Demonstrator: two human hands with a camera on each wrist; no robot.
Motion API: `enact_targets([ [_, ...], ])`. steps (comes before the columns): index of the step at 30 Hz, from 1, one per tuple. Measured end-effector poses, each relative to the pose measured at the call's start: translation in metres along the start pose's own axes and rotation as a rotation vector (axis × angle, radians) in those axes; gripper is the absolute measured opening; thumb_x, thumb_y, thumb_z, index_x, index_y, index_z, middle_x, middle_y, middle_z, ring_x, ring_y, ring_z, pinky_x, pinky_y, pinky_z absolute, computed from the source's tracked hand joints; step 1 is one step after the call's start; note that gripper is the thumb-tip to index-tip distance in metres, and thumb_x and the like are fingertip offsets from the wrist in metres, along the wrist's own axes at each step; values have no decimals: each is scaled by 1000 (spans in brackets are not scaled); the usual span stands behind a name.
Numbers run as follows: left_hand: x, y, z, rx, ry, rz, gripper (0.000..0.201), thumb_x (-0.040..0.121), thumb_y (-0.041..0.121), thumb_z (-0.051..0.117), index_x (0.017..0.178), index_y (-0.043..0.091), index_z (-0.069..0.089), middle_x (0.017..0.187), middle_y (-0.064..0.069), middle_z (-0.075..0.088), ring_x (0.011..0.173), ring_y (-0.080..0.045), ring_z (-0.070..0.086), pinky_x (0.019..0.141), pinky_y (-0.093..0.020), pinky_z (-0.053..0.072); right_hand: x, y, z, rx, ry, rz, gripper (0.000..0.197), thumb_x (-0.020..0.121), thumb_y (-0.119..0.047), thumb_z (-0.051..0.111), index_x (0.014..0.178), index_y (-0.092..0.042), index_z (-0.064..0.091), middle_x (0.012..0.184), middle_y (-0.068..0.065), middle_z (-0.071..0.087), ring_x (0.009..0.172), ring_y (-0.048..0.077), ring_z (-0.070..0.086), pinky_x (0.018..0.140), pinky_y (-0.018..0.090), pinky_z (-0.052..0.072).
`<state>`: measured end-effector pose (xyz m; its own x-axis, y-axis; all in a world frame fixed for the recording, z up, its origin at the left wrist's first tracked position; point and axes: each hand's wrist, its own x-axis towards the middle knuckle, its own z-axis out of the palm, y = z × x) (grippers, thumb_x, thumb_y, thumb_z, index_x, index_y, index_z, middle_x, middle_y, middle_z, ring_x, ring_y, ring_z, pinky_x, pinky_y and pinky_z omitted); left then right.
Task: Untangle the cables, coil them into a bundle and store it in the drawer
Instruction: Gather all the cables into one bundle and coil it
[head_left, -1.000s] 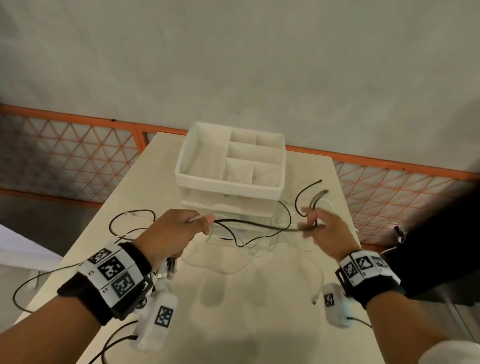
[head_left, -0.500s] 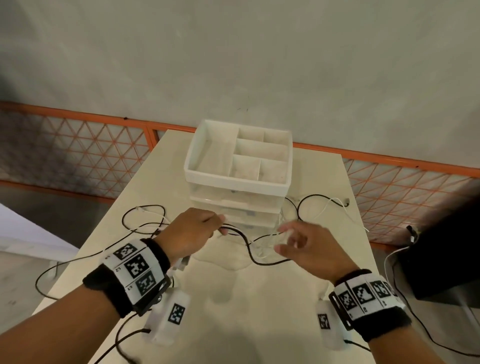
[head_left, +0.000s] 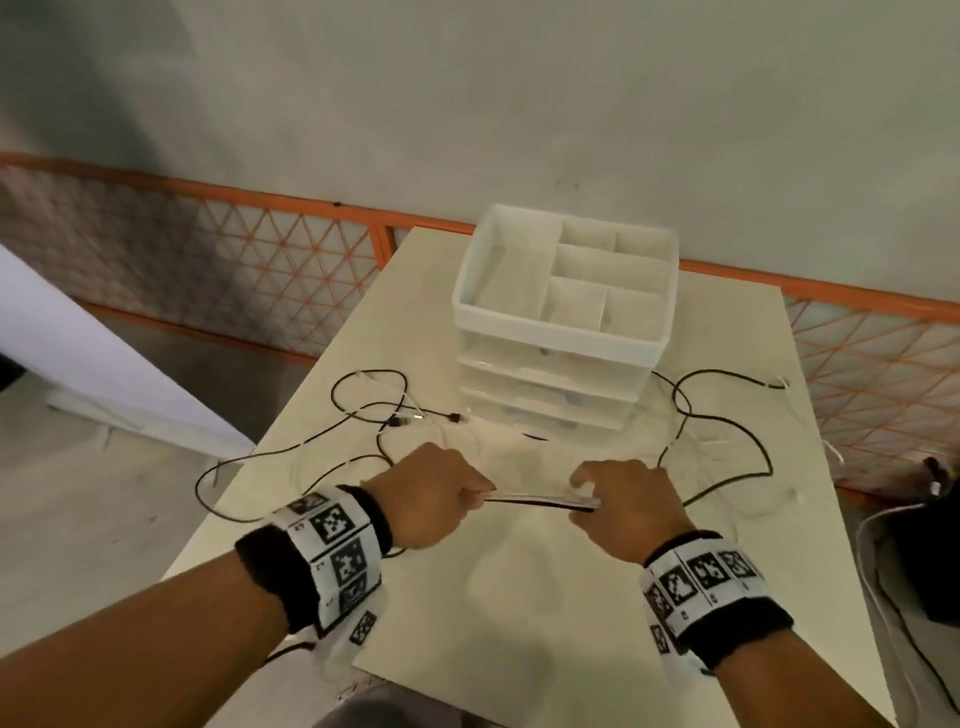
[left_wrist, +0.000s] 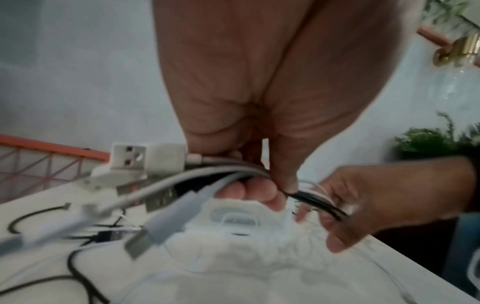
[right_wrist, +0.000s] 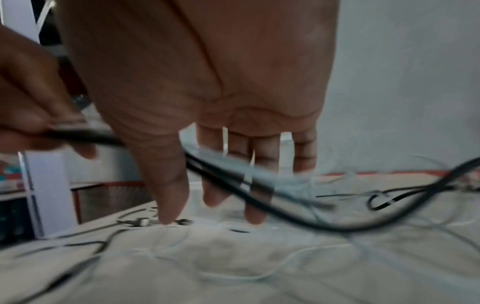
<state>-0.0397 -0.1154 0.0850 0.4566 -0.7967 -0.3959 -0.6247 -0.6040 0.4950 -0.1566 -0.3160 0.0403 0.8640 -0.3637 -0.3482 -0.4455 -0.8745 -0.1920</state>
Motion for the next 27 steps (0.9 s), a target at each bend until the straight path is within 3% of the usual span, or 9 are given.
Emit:
enact_targets([
  [3,10,0,21,41,63,79,29,98,13,49,111,14,75,102,-8,73,92,-23,66,84,-36,50,-7,-36,7,258,-39,-197,41,84,-35,69,123,-39,58,101,-8,74,98,16,68,93,35,51],
  [5,13,2,26,1,89,176,25,95,13,52,95,12,77,89,-10,73,80,-24,64,75,-38,50,-6,-58,15,359,-100,-226,13,87,-26,64,89,-39,60,89,-3,74,85,20,69,81,41,56],
  [7,11,-6,26,-43,182,232,20,92,14,57,93,13,77,91,-7,71,83,-22,63,78,-35,48,1,-65,21,412,-105,-137,23,93,-21,58,72,-31,63,83,2,73,79,23,68,78,45,56],
  [10,0,-42,20,-102,405,128,18,89,21,64,105,20,72,103,0,66,95,-17,57,86,-30,46,7,-56,20,509,-88,8,31,98,-26,56,74,-20,75,79,-5,71,79,18,66,75,30,51],
  [12,-7,-77,18,-78,354,-114,21,89,28,62,109,21,67,107,1,64,99,-18,60,87,-33,49,8,-51,17,611,-43,54,35,99,-27,57,71,-19,75,70,-15,67,71,10,62,65,15,42],
  [15,-16,-121,34,99,-5,-379,37,88,43,61,119,21,58,120,-2,61,111,-25,58,94,-37,48,8,-55,14,715,-10,103,33,99,-26,58,72,-20,77,73,-22,65,74,-3,57,64,9,35],
  [18,-23,-136,62,124,-156,-386,61,85,50,65,132,17,45,128,-5,50,118,-29,53,96,-38,45,6,-66,14,705,-20,115,33,99,-33,57,73,-24,76,67,-12,62,70,9,58,65,20,40],
  [23,-13,-134,82,67,-8,-323,23,93,26,47,108,12,58,114,-11,60,105,-32,59,82,-36,47,4,-79,18,692,-21,105,27,99,-26,56,81,-29,75,72,-13,65,70,10,59,62,17,41],
  [27,2,-97,74,-66,38,-176,23,92,20,49,101,8,67,107,-14,69,99,-33,63,81,-34,50,1,-87,13,690,10,82,24,103,-38,48,101,-38,71,76,-6,69,69,10,61,63,20,43],
])
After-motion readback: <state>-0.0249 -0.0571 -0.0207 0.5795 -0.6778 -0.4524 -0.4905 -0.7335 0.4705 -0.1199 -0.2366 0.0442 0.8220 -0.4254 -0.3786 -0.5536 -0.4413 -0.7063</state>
